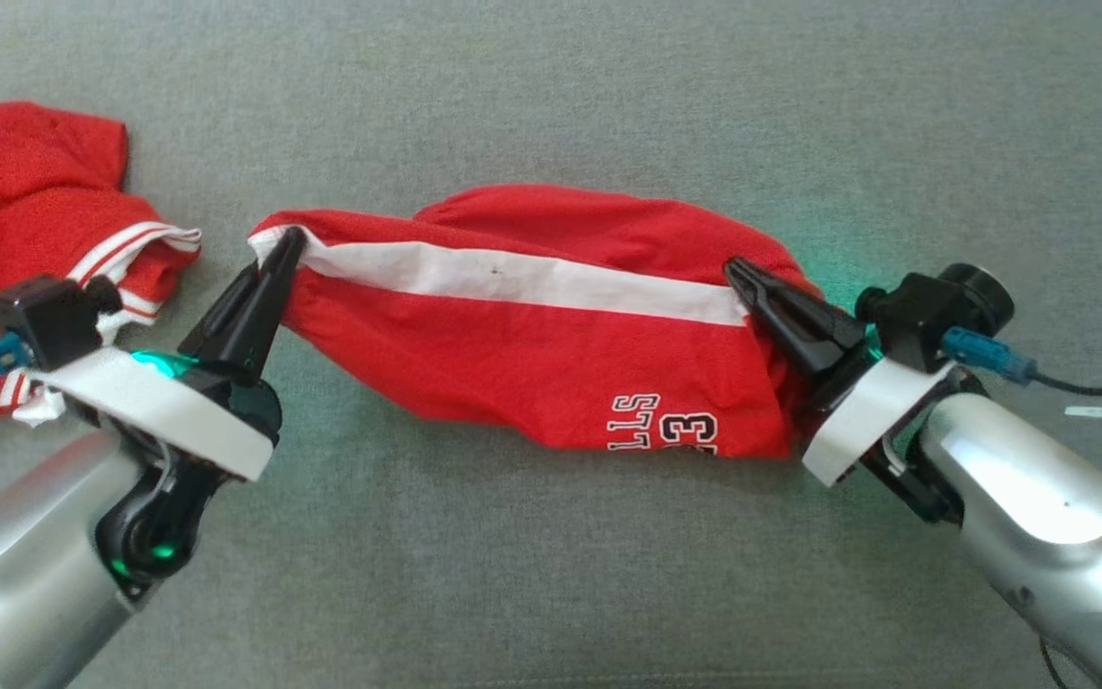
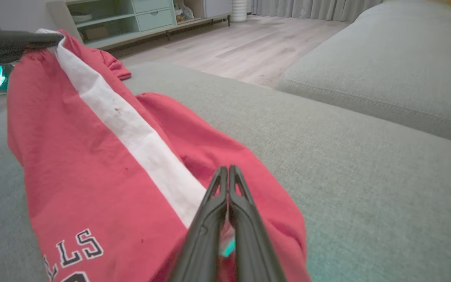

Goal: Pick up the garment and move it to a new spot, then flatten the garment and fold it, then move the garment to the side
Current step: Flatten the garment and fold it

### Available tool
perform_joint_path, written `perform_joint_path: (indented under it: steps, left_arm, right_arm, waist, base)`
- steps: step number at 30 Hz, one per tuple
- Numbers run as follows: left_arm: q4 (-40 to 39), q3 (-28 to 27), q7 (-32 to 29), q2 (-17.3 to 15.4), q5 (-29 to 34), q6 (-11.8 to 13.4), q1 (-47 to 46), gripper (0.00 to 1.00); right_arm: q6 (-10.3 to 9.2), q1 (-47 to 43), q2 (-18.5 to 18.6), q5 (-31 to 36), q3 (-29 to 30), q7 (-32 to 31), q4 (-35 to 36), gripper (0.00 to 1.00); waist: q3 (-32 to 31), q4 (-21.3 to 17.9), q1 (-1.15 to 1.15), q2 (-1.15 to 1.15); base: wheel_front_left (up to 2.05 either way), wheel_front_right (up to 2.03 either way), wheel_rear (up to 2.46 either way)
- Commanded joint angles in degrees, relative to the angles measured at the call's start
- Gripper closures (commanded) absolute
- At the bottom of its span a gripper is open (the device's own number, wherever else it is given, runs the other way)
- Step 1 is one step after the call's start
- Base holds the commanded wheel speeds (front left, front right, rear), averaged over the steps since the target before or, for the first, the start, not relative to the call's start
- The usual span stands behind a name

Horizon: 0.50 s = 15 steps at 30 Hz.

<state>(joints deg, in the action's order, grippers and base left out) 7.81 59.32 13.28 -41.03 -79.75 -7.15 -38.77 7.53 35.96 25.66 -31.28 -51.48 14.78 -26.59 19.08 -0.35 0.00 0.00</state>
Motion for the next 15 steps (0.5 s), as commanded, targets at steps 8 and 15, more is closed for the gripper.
perform_joint_path:
  steps: [8, 15]
  left_arm:
    - [-5.1, -1.6, -0.7, -2.8, 1.8, -0.3, -8.5, 1.0]
    - [-3.2, -1.0, -5.1, -0.1, 4.6, -0.3, -19.0, 1.0]
  right_arm:
    - [-0.04, 0.1, 5.4, 2.3, 12.3, 0.2, 10.0, 1.0]
    - [-0.04, 1.2, 8.3, -0.4, 15.2, 0.2, 14.5, 0.5]
  waist:
    - [-2.0, -1.1, 0.0, 0.0]
    - [-1.7, -3.9, 0.0, 0.0]
  base:
    - [0.0, 0.0, 0.0]
    - [0.0, 0.0, 0.0]
